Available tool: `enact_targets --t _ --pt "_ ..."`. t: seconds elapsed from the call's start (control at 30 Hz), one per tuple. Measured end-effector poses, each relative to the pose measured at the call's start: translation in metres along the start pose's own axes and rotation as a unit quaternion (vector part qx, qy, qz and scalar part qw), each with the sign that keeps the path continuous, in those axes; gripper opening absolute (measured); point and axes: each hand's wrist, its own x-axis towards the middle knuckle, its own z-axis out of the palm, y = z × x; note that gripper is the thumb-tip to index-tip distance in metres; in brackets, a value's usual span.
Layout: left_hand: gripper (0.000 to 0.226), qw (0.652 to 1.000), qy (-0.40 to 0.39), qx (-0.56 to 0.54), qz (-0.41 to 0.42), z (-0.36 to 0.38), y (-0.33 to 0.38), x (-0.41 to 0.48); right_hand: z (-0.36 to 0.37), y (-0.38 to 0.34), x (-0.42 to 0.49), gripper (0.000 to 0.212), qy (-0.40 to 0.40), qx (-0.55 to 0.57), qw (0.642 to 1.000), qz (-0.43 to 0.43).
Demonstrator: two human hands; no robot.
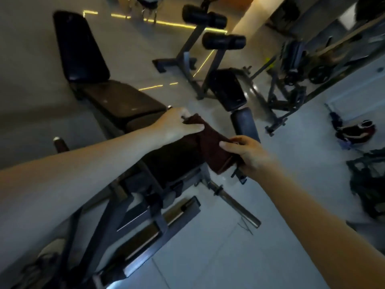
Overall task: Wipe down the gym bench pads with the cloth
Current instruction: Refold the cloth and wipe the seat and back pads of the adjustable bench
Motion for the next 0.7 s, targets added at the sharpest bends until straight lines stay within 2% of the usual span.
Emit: enact_targets --t 0.07,0.17,0.2,0.23,0.27,0.33,0.37,0.43,0.5,0.53,0.57,0.63,0.7 --pt "0.037 1.0 0.007 0.016 0.002 -0.001 -0.033 0.007 0.022 0.027 0.023 0.024 0.032 0.03 0.999 -0.003" --pt "0.033 0.997 0.022 0.078 -0.01 0.002 -0.079 0.012 0.054 0.053 0.05 0.024 0.052 0.066 0.996 -0.016" --pt "0.034 0.994 0.032 0.1 -0.013 0.002 -0.087 0.016 0.064 0.059 0.058 0.022 0.06 0.023 0.998 -0.026" --pt "0.035 0.99 0.047 0.129 -0.016 0.001 -0.092 0.017 0.072 0.063 0.064 0.019 0.073 -0.085 0.993 -0.043" --pt "0.039 0.984 0.065 0.167 -0.014 -0.001 -0.099 0.019 0.079 0.065 0.069 0.016 0.093 -0.235 0.965 -0.071" --pt "0.052 0.963 0.107 0.245 -0.01 -0.007 -0.115 0.02 0.091 0.07 0.074 0.03 0.137 -0.491 0.842 -0.18" --pt "0.061 0.956 0.121 0.266 -0.005 -0.01 -0.122 0.02 0.096 0.07 0.075 0.042 0.135 -0.544 0.793 -0.24" --pt "0.079 0.957 0.112 0.269 -0.004 -0.015 -0.134 0.023 0.1 0.071 0.083 0.06 0.05 -0.584 0.749 -0.309" --pt "0.096 0.955 0.051 0.29 -0.036 -0.019 -0.143 0.025 0.098 0.081 0.099 0.066 -0.051 -0.631 0.696 -0.338" --pt "0.1 0.946 0.017 0.318 -0.056 -0.021 -0.147 0.026 0.097 0.087 0.105 0.066 -0.081 -0.629 0.696 -0.338" --pt "0.102 0.936 -0.009 0.347 -0.067 -0.024 -0.149 0.026 0.098 0.094 0.108 0.064 -0.095 -0.608 0.716 -0.329" --pt "0.102 0.924 -0.033 0.375 -0.061 -0.027 -0.152 0.026 0.104 0.103 0.101 0.062 -0.079 -0.564 0.76 -0.313" --pt "0.103 0.929 -0.042 0.364 -0.058 -0.031 -0.15 0.026 0.114 0.109 0.083 0.063 -0.045 -0.55 0.782 -0.289"
